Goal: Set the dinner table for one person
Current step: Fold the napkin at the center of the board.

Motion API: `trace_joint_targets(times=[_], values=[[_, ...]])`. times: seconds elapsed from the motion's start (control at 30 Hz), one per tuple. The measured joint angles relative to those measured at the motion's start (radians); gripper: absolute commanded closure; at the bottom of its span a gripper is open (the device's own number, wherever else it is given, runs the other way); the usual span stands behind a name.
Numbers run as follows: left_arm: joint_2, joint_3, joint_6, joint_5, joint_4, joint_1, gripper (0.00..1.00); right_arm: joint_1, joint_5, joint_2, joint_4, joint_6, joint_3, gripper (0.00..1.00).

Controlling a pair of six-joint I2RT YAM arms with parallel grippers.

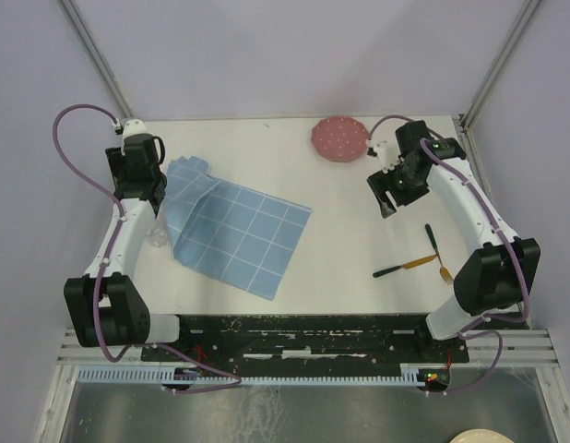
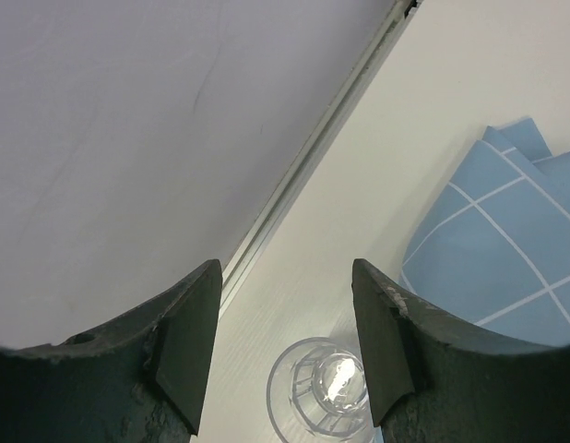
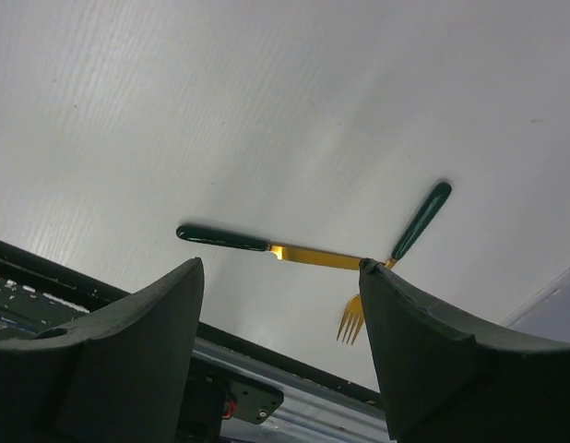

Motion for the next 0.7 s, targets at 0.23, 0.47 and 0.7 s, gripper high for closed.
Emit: trace_joint_targets(times=[0.23, 0.47, 0.7], values=[[-0.010, 0.000, 0.001, 0.053, -0.011, 0.000, 0.34, 0.190, -0.037, 0.023, -0.049, -0.057, 0.016, 0.24], [-0.086, 0.000, 0.042, 0.158, -0.032, 0.000, 0.35, 0.272, -0.048, 0.218, -0.070, -0.045, 0.212, 0.28], [-0.237, -0.002, 0.108, 0.257, -0.076, 0.000, 0.35, 0.497, 0.004, 0.501, -0.093, -0.029, 0.457, 0.65]])
